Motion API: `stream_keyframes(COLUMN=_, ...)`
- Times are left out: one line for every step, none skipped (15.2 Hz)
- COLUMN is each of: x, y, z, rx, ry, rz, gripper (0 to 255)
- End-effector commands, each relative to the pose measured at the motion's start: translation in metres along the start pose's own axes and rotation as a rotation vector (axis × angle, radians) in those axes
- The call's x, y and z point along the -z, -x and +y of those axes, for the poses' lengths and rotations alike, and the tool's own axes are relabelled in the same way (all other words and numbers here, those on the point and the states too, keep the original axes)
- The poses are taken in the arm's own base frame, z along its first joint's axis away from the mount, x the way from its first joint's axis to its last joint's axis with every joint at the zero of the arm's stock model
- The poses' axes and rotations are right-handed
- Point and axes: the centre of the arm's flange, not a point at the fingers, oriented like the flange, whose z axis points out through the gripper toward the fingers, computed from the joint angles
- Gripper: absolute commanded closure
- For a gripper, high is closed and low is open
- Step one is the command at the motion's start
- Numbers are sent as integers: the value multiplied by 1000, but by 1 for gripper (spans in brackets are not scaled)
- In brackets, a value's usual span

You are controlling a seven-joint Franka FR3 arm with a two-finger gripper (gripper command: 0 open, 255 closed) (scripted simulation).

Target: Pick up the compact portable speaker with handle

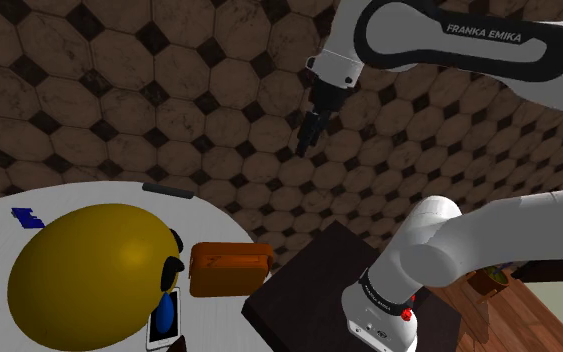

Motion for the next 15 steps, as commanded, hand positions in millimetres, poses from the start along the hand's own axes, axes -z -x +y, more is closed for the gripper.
stream_keyframes(x=-25, y=-8, z=-13, rx=56, ry=5, rz=-3, gripper=0)
stream_keyframes(x=-37, y=-11, z=-18, rx=83, ry=8, rz=-5, gripper=0)
stream_keyframes(x=-49, y=-14, z=-24, rx=110, ry=10, rz=-7, gripper=0)
stream_keyframes(x=-61, y=-16, z=-29, rx=137, ry=13, rz=-10, gripper=0)
stream_keyframes(x=-73, y=-19, z=-35, rx=164, ry=15, rz=-12, gripper=0)
stream_keyframes(x=-85, y=-21, z=-40, rx=192, ry=17, rz=-14, gripper=0)
stream_keyframes(x=-98, y=-23, z=-46, rx=219, ry=20, rz=-16, gripper=0)
stream_keyframes(x=-110, y=-25, z=-51, rx=246, ry=22, rz=-19, gripper=0)
stream_keyframes(x=-122, y=-27, z=-57, rx=273, ry=25, rz=-21, gripper=0)
stream_keyframes(x=-134, y=-28, z=-62, rx=300, ry=27, rz=-23, gripper=0)
stream_keyframes(x=-146, y=-30, z=-68, rx=327, ry=30, rz=-26, gripper=0)
stream_keyframes(x=-158, y=-31, z=-73, rx=354, ry=32, rz=-28, gripper=0)
stream_keyframes(x=-170, y=-32, z=-79, rx=381, ry=34, rz=-30, gripper=0)
stream_keyframes(x=-182, y=-33, z=-85, rx=408, ry=37, rz=-32, gripper=0)
stream_keyframes(x=-195, y=-34, z=-90, rx=436, ry=39, rz=-35, gripper=0)
